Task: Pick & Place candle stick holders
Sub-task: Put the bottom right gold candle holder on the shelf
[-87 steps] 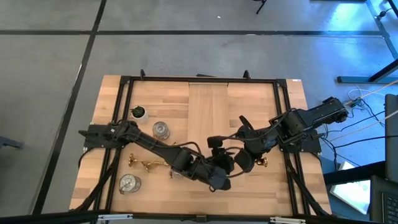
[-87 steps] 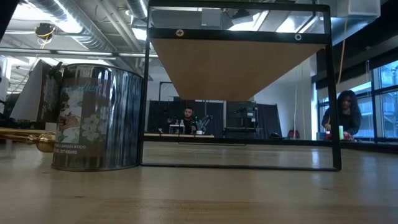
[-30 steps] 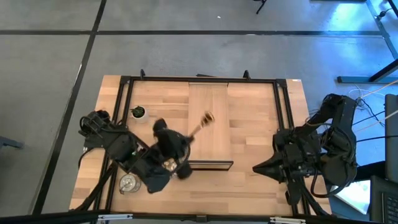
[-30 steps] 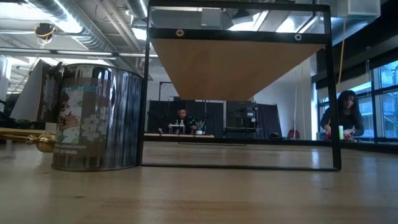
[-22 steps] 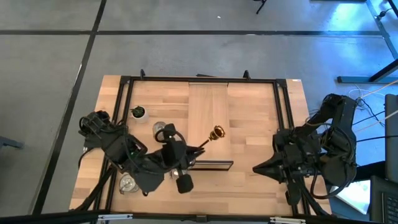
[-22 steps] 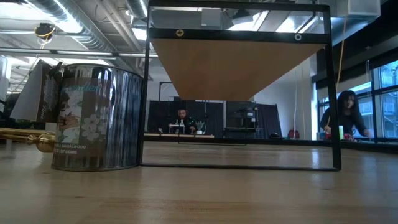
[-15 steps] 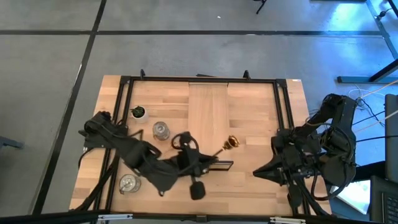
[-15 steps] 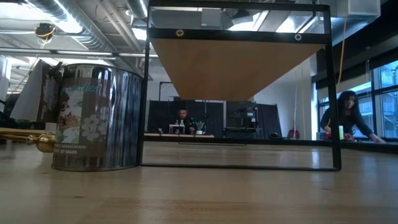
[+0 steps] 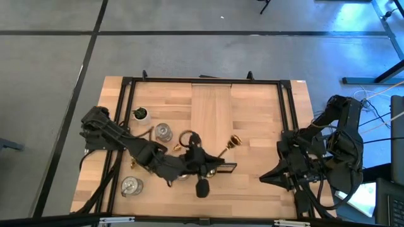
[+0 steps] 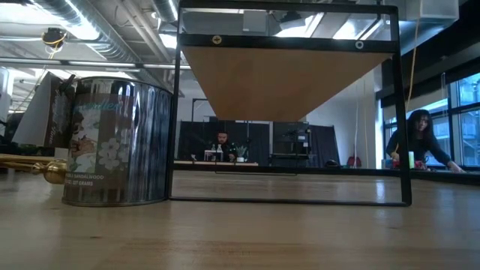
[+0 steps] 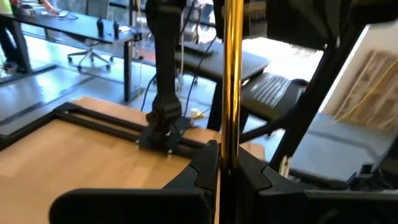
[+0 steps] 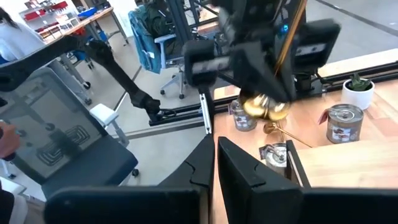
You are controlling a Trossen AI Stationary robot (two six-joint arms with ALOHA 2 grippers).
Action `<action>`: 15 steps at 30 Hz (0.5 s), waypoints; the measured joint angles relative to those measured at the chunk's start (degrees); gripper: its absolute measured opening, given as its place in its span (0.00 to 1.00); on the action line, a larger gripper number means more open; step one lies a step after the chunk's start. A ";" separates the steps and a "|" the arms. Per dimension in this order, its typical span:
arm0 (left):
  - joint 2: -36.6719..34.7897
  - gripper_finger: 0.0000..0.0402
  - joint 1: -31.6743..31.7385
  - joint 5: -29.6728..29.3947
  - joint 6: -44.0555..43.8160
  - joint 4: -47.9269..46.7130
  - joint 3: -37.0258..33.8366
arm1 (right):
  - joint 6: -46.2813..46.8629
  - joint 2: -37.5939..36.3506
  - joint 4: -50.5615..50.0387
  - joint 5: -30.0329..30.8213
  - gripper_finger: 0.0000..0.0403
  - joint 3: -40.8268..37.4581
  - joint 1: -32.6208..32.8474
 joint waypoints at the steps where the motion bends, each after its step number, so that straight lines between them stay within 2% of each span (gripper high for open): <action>1: -1.37 0.03 0.33 0.98 0.20 2.40 -2.07 | 0.00 0.00 -0.24 0.00 0.06 0.00 -0.12; 5: -6.23 0.03 1.64 6.28 1.51 14.87 -12.02 | 0.00 -0.19 -1.37 0.43 0.06 0.00 -1.38; 8: -9.79 0.03 2.84 10.26 2.55 23.39 -19.57 | -0.02 -1.00 -2.91 -2.08 0.06 0.00 -3.82; 15: -19.33 0.03 9.20 18.95 2.55 31.37 -33.26 | -6.17 -1.89 -3.87 -8.35 0.06 0.00 -14.07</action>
